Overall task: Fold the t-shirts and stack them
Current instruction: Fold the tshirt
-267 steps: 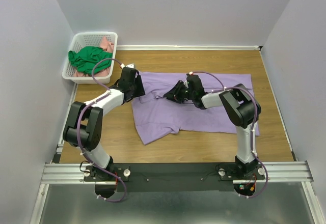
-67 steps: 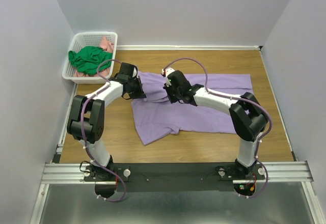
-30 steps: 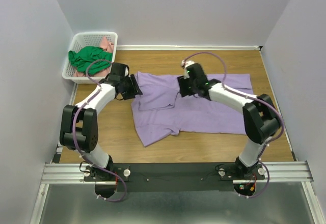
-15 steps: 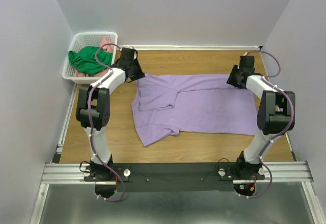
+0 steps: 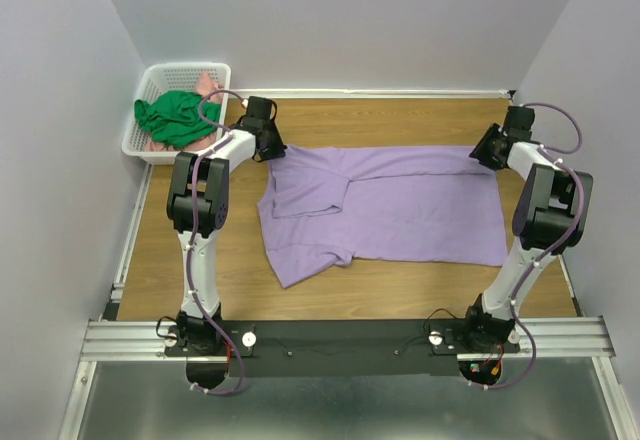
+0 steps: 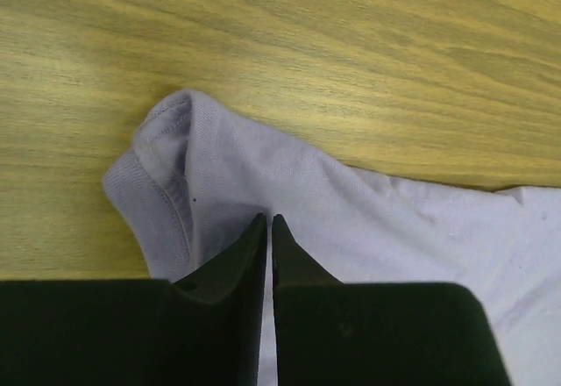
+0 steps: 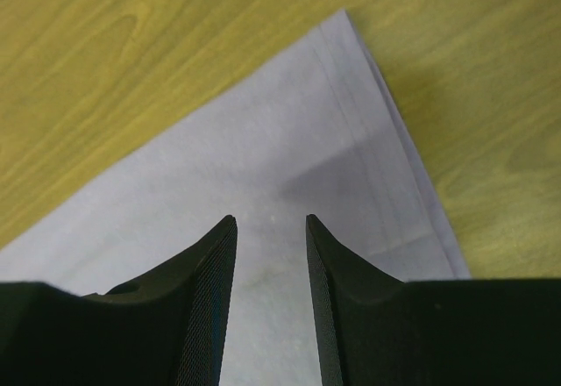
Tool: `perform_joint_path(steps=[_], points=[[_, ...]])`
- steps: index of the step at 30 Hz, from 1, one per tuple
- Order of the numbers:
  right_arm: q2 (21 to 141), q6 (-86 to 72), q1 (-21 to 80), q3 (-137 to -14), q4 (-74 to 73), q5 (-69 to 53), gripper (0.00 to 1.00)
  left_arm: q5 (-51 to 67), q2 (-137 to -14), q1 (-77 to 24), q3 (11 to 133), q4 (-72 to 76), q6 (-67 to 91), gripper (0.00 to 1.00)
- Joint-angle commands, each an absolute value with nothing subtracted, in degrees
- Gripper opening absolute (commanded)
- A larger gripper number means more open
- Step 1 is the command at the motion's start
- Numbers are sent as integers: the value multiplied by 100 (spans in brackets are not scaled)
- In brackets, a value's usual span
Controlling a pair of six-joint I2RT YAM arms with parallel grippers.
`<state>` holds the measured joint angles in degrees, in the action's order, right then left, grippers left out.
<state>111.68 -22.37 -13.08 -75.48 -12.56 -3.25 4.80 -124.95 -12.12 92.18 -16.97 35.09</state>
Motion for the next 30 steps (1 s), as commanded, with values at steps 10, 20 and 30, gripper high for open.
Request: perform_joint_path(steps=[10, 20, 30], points=[[11970, -2812, -1801, -8104, -721, -1371, 45, 158, -12516, -1081, 9027, -1942, 3656, 13], [12436, -3182, -2267, -8138, -554, -1274, 43, 44, -12524, -826, 9016, -2100, 3780, 10], [12858, -3103, -2268, -8849, -580, -1687, 43, 290, -13270, -826, 10518, -2259, 3551, 13]])
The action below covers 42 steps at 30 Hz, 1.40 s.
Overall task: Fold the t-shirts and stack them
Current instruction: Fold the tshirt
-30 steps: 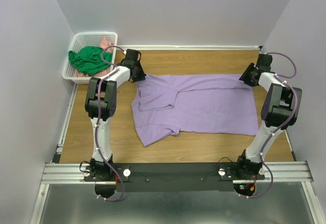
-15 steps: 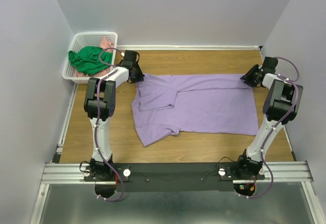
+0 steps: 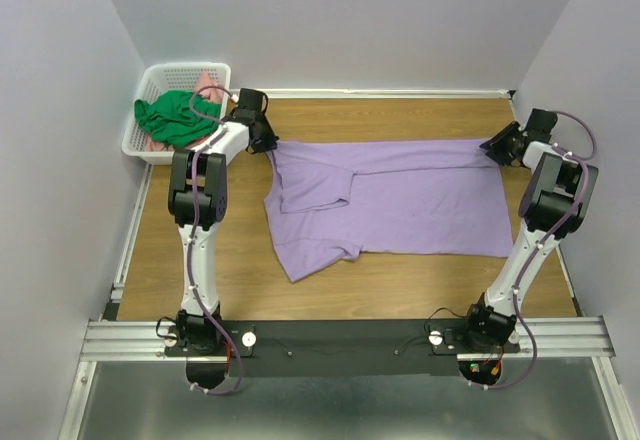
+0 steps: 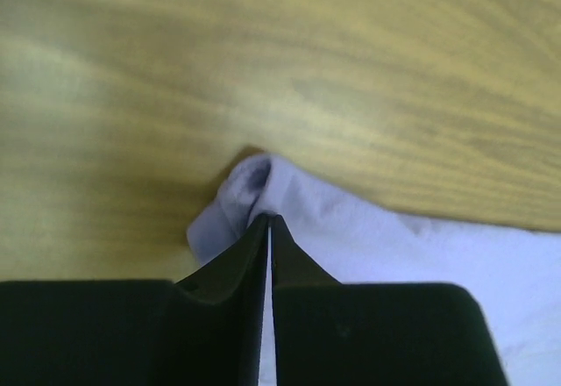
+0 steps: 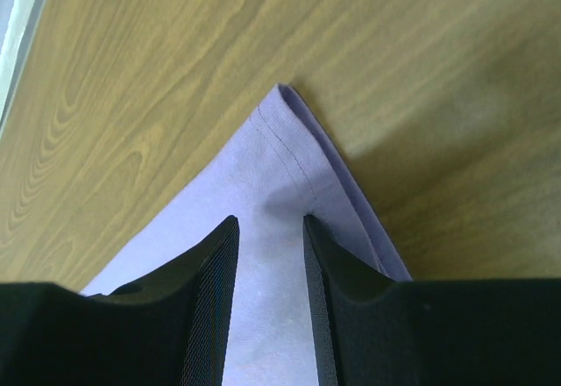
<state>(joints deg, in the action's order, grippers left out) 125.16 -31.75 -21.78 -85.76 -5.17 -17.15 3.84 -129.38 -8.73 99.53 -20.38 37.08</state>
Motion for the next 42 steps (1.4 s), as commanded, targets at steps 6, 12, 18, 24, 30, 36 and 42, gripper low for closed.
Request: perform_joint_path(steps=[6, 12, 18, 24, 30, 36, 42], points=[[12543, -2892, -2259, -9044, -685, -1758, 47, 246, -13255, -826, 11074, -2294, 3419, 27], [11190, -2506, -2180, -8562, -1316, -1258, 72, 80, -11701, -879, 9960, -2285, 3419, 56], [9505, -2224, -1679, -7428, -2064, -212, 84, -763, -9635, -1274, 7781, -2698, 3454, 64], [8606, -2144, -1231, -6664, -2785, 623, 89, -1046, -8176, -1810, 5788, -3173, 3787, 63], [7657, -2145, -1204, -5916, -3155, 975, 92, -1011, -7946, -2302, 5029, -3480, 4086, 61], [7260, -2109, -1090, -5441, -3269, 941, 91, -984, -8015, -2487, 4702, -3164, 4184, 49], [6953, -2101, -1090, -5221, -3401, 1116, 91, -765, -8112, -2689, 4623, -2944, 4210, 49]])
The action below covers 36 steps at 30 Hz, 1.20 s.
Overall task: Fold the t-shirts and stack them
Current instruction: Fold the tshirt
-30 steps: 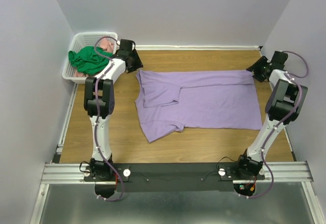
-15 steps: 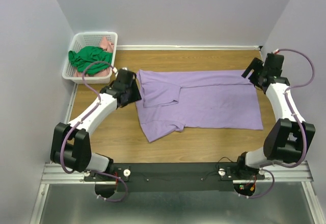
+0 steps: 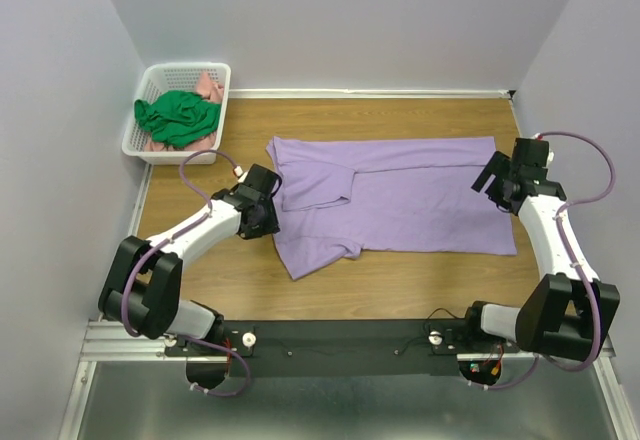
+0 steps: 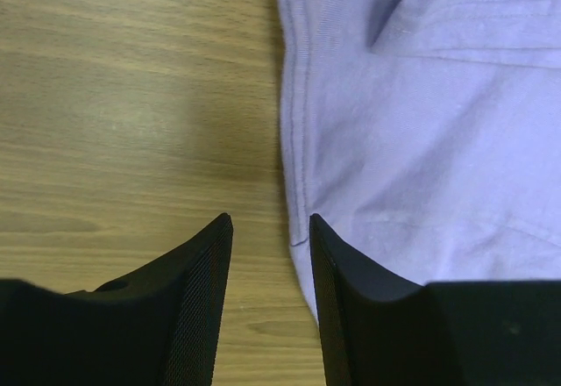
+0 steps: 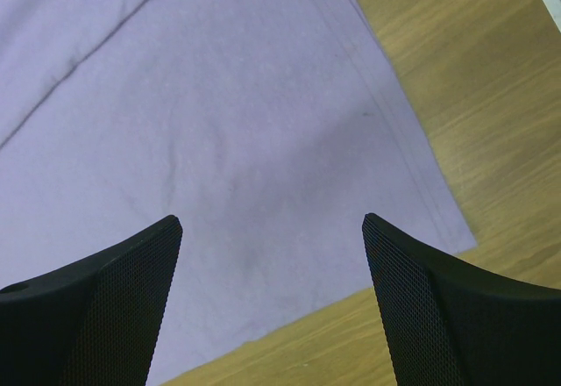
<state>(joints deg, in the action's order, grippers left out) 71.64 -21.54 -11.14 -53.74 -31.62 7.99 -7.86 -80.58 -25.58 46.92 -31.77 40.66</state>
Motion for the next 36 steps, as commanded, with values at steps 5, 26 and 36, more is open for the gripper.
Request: perform_joint_path(steps=[5, 26, 36], points=[[6873, -2066, -1081, -5150, -3437, 1125, 91, -677, -8235, -2751, 4526, -2769, 4096, 49], [7040, -2223, -1081, -5537, -3919, 1125, 91, -686, -8762, -3006, 4500, -2742, 3964, 47], [7629, -2874, -1212, -5722, -5001, 1379, 94, -694, -8815, -3006, 4447, -2628, 3903, 0]])
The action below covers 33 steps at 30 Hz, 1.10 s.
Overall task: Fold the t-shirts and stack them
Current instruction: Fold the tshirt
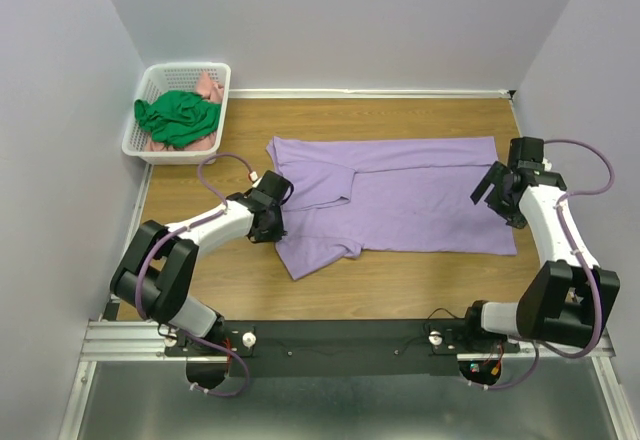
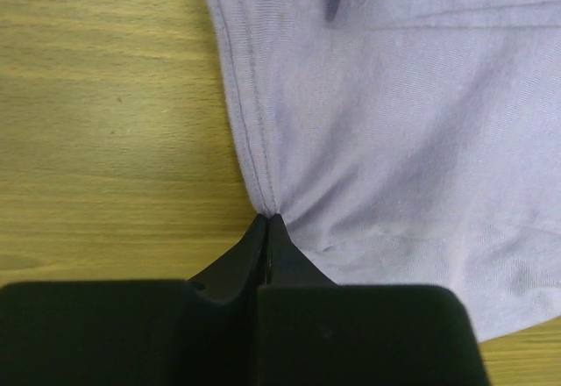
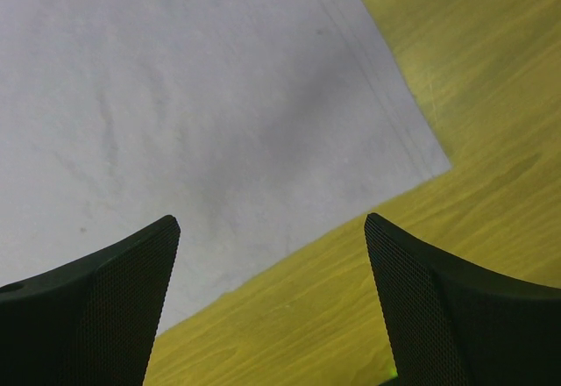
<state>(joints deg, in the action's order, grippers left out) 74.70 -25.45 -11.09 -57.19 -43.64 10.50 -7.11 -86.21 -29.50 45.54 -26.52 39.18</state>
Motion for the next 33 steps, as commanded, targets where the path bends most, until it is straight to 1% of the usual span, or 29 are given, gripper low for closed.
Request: perform_joint_path(steps=[1, 3, 7, 10, 12, 13, 15, 16, 17, 20, 22, 25, 33], points=[[7629, -2900, -1343, -5678, -5036, 1249, 94, -686, -8815, -3006, 4430, -2602, 3885, 0], [7629, -2935, -1764, -5573, -5045, 1108, 94, -703, -8815, -2997, 4438, -2558, 3850, 0], [7708, -3146, -2109, -5309, -5010, 1107, 93, -624, -8807, -3006, 4491, -2470, 3744, 0], [7752, -3103, -2355, -5230, -4922, 1160, 88, -606, -8798, -3006, 4517, -2426, 3639, 0], [7848, -3059, -2460, -5203, -4878, 1213, 83, -580, -8763, -3006, 4518, -2408, 3595, 0], [7857, -3024, -2487, -5194, -4817, 1204, 78, -571, -8745, -3006, 4509, -2408, 3586, 0], [7892, -3015, -2618, -5142, -4694, 1204, 74, -536, -8710, -3006, 4500, -2373, 3577, 0], [7884, -2989, -2671, -5098, -4493, 1074, 73, -545, -8684, -2997, 4491, -2364, 3560, 0], [7901, -2997, -2776, -5019, -4326, 872, 67, -528, -8666, -2997, 4465, -2373, 3551, 0], [7937, -3032, -2874, -4905, -4070, 642, 59, -527, -8622, -2997, 4412, -2338, 3516, 0], [7937, -3059, -2900, -4817, -3860, 598, 57, -527, -8613, -2997, 4403, -2303, 3498, 0], [7963, -3085, -2918, -4773, -3762, 598, 57, -589, -8622, -2988, 4464, -2329, 3428, 0], [7823, -3111, -2918, -4535, -3639, 1371, 58, -624, -8797, -2979, 4614, -2461, 3270, 0]])
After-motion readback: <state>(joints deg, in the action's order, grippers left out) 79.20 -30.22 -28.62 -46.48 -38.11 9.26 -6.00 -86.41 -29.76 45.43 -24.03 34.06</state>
